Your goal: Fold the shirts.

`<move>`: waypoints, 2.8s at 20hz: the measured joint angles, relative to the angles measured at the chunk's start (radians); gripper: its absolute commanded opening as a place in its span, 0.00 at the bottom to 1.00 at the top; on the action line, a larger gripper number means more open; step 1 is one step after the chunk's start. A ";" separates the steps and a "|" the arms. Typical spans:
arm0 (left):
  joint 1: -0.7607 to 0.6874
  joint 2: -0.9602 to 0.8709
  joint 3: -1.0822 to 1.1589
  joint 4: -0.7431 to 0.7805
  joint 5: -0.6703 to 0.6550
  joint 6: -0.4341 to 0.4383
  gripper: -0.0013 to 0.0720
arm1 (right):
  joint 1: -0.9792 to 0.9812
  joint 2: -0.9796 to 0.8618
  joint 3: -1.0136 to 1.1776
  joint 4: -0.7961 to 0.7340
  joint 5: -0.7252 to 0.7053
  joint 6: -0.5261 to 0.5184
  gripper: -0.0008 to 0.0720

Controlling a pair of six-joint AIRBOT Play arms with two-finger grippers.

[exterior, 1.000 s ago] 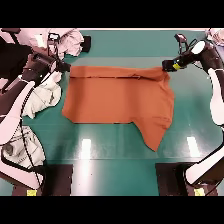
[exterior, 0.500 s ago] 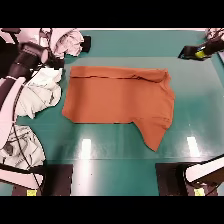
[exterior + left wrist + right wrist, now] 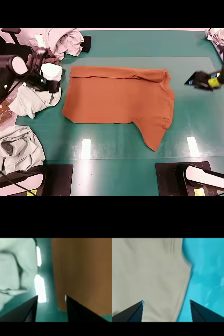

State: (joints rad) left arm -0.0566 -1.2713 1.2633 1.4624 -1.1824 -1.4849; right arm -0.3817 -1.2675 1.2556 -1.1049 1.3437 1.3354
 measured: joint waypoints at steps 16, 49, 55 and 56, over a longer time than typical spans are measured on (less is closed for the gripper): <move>0.303 0.011 -0.366 -0.457 0.054 0.431 0.78 | -0.043 0.121 -0.306 0.137 0.078 -0.085 0.90; 0.214 -0.105 -0.316 -0.652 0.139 0.542 0.05 | 0.106 0.204 -0.517 -0.034 0.101 -0.001 0.94; 0.214 -0.105 -0.315 -0.658 0.137 0.540 0.05 | 0.000 0.290 -0.703 0.055 -0.026 -0.055 0.92; 0.214 -0.105 -0.315 -0.659 0.137 0.540 0.05 | -0.004 0.295 -0.728 0.080 -0.042 -0.065 0.92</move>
State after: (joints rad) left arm 0.1570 -1.3766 0.9482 0.8036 -1.0458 -0.9451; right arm -0.3855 -0.9722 0.5274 -1.0245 1.3014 1.2705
